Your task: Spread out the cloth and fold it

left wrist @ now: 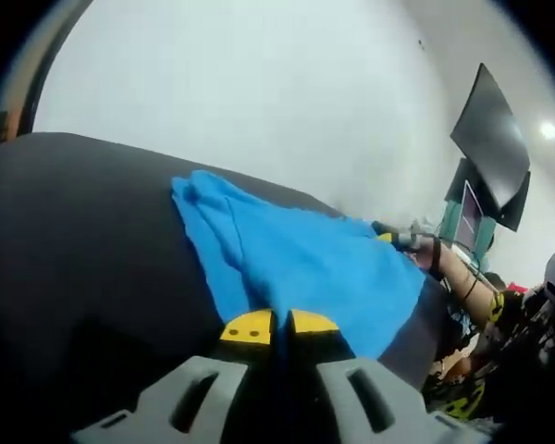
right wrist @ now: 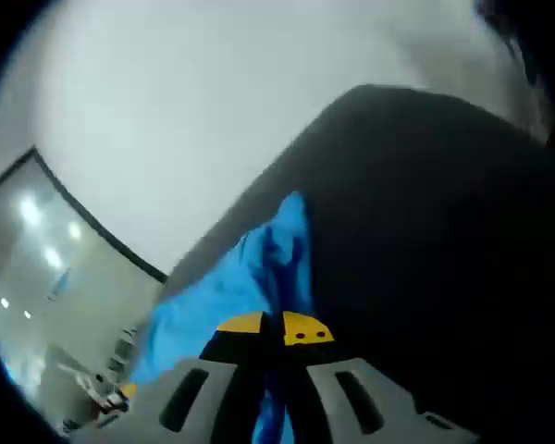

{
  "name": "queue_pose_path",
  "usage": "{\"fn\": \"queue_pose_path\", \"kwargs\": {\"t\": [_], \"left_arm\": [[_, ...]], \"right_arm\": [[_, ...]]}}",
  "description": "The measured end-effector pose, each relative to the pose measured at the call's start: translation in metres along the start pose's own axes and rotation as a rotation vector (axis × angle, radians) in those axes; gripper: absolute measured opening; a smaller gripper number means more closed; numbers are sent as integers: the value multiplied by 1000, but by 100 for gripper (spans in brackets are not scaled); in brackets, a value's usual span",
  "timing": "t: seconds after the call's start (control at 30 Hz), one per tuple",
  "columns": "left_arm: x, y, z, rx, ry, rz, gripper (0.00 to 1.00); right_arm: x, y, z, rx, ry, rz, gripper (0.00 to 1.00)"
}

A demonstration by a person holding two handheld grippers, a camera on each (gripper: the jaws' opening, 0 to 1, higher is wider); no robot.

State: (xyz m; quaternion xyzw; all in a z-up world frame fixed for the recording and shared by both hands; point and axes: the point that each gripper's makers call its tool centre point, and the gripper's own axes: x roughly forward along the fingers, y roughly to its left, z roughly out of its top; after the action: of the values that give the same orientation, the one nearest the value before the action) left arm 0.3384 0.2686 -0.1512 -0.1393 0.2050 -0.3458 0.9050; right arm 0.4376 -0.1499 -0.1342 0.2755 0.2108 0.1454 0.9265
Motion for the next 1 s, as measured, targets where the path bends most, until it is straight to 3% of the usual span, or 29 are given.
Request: {"fn": "queue_pose_path", "kwargs": {"t": [0.07,0.13,0.2,0.27,0.33,0.43,0.5,0.57,0.6,0.7,0.77,0.9,0.93,0.97,1.0], "left_arm": [[0,0,0,-5,1,-1,5],[0,-1,0,-10,1,-3,5],[0,-1,0,-2,0,-1,5],[1,-1,0,-1,2,-2,5],[1,0,0,-10,5,-7,5],[1,-1,-1,-11,5,-8,5],[1,-1,-1,-12,4,-8,5],[1,0,-1,-16,5,-9,5],[1,0,-1,-16,6,-10,5],[1,0,-1,-15,6,-10,5],[1,1,-1,-15,6,-13,5],[1,1,0,-17,7,-17,5],[1,1,0,-16,7,-17,5],[1,1,0,-12,6,-17,5],[1,1,0,-10,6,-16,5]], "right_arm": [[-7,1,1,-247,8,-78,8],[-18,-9,8,-413,39,-202,15],[-23,-13,31,-415,-24,-265,14],[-20,-6,56,-380,-120,-261,14],[-1,10,60,-385,-94,-183,15],[30,21,66,-535,-48,-170,19],[49,36,71,-593,-68,-144,19],[65,50,67,-618,-37,-95,19],[77,58,58,-636,18,-53,19],[97,64,41,-671,129,-18,17],[109,55,30,-663,207,-29,17],[112,27,0,-666,359,-74,16],[112,19,-7,-667,384,-85,16],[114,24,-2,-661,301,-47,16],[110,20,0,-653,312,-37,15]]}}
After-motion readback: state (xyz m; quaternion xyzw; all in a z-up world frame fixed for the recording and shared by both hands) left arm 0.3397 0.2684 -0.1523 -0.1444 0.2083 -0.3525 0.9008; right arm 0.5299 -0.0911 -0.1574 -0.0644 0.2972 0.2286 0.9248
